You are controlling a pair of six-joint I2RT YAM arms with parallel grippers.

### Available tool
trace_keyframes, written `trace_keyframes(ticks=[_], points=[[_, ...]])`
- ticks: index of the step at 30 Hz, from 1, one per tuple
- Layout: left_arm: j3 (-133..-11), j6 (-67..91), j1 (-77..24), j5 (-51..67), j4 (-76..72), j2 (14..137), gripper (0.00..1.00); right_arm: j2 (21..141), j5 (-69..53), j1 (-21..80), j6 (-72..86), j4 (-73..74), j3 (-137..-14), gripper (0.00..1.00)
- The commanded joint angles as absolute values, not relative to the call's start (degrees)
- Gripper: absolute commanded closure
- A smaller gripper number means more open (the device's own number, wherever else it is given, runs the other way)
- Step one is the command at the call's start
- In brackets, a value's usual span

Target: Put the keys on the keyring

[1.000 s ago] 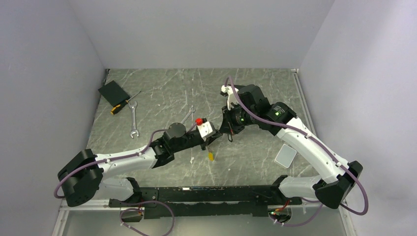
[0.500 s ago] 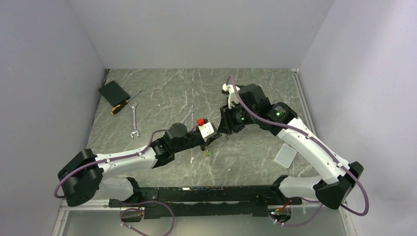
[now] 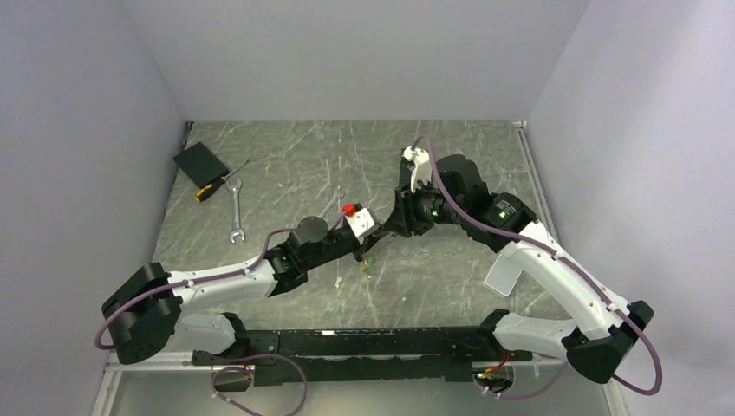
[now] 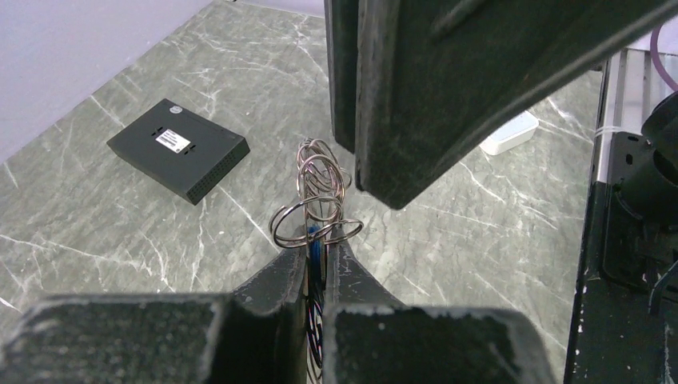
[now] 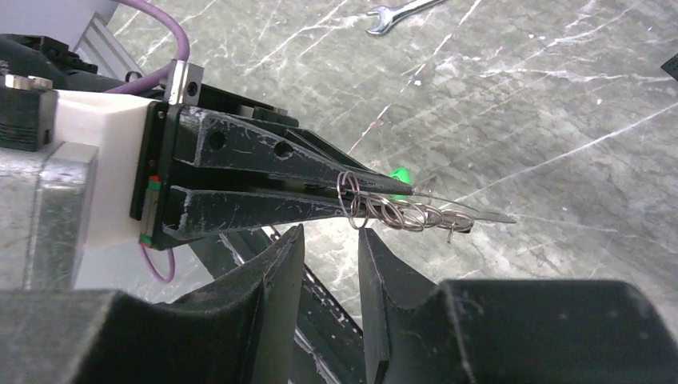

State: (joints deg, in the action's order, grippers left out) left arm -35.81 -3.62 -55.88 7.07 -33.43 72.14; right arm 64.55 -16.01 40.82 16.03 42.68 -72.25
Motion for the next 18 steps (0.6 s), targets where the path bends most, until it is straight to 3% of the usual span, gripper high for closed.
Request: trace_keyframes(ticks=[1, 18], points=[[-36.91, -0.4, -56.07, 6.0, -39.36, 70.85, 1.0, 63.63, -15.56, 40.87, 16.34, 37.24, -70.89, 0.66], [-37.29, -0.35, -56.06, 7.25, -39.25, 70.58, 1.0, 66.36, -16.01, 40.87, 14.0, 33.97, -70.7, 0.68]])
